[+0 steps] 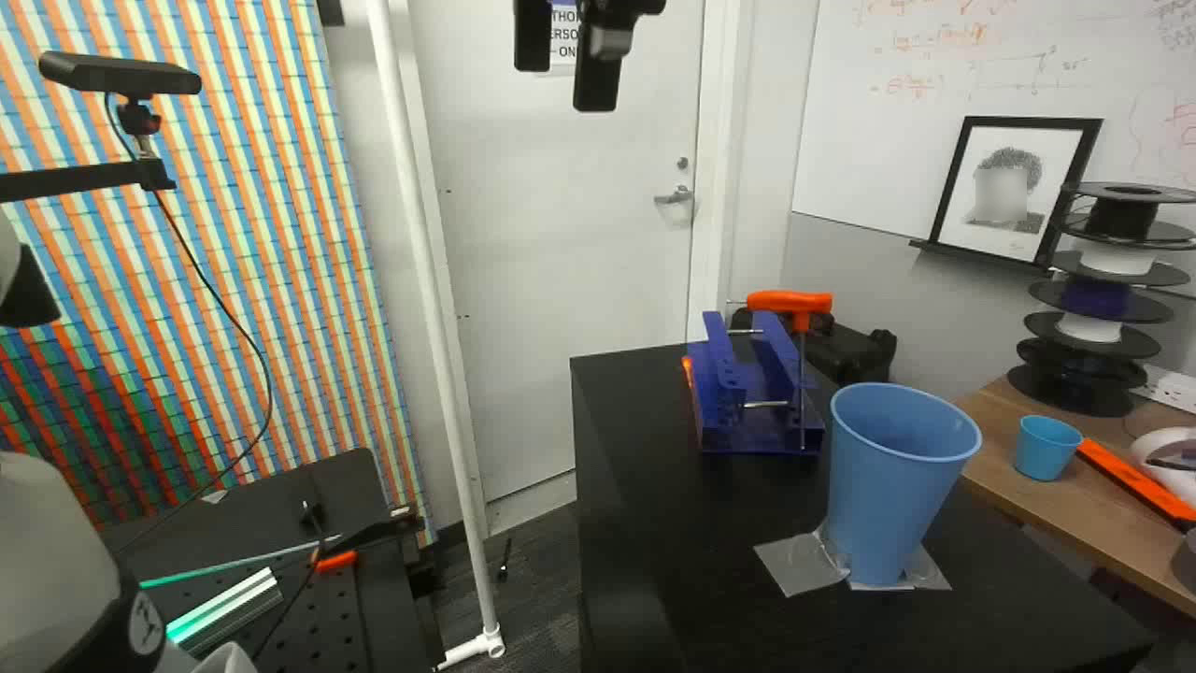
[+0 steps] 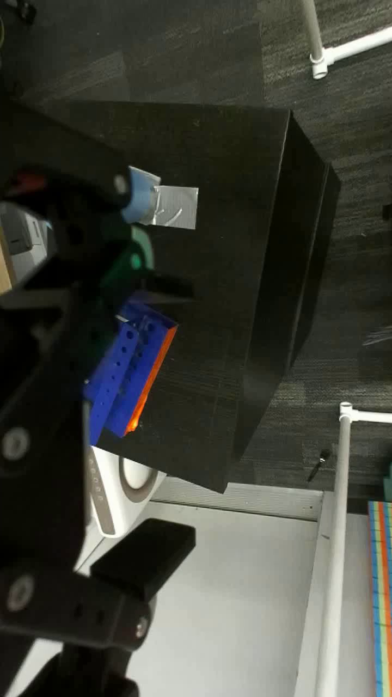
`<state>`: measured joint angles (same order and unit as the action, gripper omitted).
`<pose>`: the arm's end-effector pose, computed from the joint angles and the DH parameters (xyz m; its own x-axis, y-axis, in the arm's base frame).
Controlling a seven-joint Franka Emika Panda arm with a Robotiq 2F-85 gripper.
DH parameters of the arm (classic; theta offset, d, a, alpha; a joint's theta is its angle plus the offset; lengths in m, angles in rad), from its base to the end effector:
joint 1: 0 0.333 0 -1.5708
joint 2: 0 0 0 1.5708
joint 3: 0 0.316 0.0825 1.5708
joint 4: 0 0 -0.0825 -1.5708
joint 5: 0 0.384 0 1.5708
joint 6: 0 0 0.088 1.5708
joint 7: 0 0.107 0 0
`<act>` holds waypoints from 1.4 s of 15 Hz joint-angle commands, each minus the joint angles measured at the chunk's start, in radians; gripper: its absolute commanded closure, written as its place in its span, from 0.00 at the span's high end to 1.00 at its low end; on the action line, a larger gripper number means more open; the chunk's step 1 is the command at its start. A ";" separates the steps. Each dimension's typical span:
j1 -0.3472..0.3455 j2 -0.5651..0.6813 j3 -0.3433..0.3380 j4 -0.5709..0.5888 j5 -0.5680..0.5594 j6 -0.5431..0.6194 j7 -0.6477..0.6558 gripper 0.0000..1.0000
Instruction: Place the orange wrench in the large blue cup on the right
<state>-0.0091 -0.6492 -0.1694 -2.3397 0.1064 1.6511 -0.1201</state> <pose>0.3457 -0.0629 0.5583 0.9993 -0.0307 -0.0223 -0.0347 -0.9770 -0.2103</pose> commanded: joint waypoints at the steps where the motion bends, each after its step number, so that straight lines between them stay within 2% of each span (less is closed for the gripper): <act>1: -0.021 0.003 0.015 0.007 0.009 -0.003 -0.010 1.00; 8: -0.020 -0.005 0.014 0.015 0.009 -0.002 -0.010 1.00; 10: -0.045 0.024 0.049 0.006 0.014 0.168 0.084 1.00; 14: -0.036 0.190 0.101 0.065 0.028 0.419 0.210 1.00; 18: -0.023 0.382 0.144 0.125 0.034 0.580 0.314 1.00; 21: -0.022 0.510 0.160 0.173 0.040 0.616 0.379 1.00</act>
<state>-0.0314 -0.2675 -0.0235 -2.2543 0.1205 2.2403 0.2004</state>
